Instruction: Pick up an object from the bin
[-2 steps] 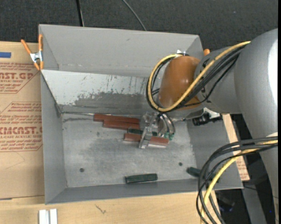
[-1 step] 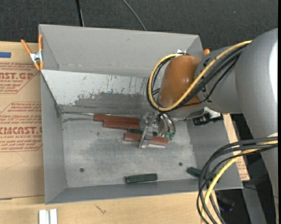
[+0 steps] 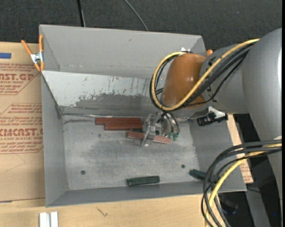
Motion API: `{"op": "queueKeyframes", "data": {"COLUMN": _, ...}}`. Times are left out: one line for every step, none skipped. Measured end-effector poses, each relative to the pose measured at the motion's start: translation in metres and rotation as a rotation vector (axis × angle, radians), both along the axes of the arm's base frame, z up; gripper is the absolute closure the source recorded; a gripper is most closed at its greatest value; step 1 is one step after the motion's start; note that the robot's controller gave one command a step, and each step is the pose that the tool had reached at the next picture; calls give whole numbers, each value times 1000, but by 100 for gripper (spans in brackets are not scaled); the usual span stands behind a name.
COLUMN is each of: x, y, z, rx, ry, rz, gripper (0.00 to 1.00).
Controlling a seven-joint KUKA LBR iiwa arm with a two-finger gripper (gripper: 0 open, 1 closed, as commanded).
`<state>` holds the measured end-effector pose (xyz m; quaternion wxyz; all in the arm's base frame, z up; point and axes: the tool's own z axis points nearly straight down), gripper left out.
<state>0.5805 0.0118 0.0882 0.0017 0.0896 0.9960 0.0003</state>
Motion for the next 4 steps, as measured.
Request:
{"op": "queueKeyframes", "data": {"x": -1, "y": 0, "z": 11, "rx": 0, "ry": 6, "rz": 0, "gripper": 100}}
{"op": "queueKeyframes", "data": {"x": -1, "y": 0, "z": 27, "rx": 1, "ry": 4, "rz": 0, "gripper": 100}}
{"op": "queueKeyframes", "data": {"x": 0, "y": 1, "z": 37, "rx": 1, "ry": 0, "rz": 0, "gripper": 100}}
{"op": "queueKeyframes", "data": {"x": -1, "y": 1, "z": 48, "rx": 1, "ry": 5, "rz": 0, "gripper": 100}}
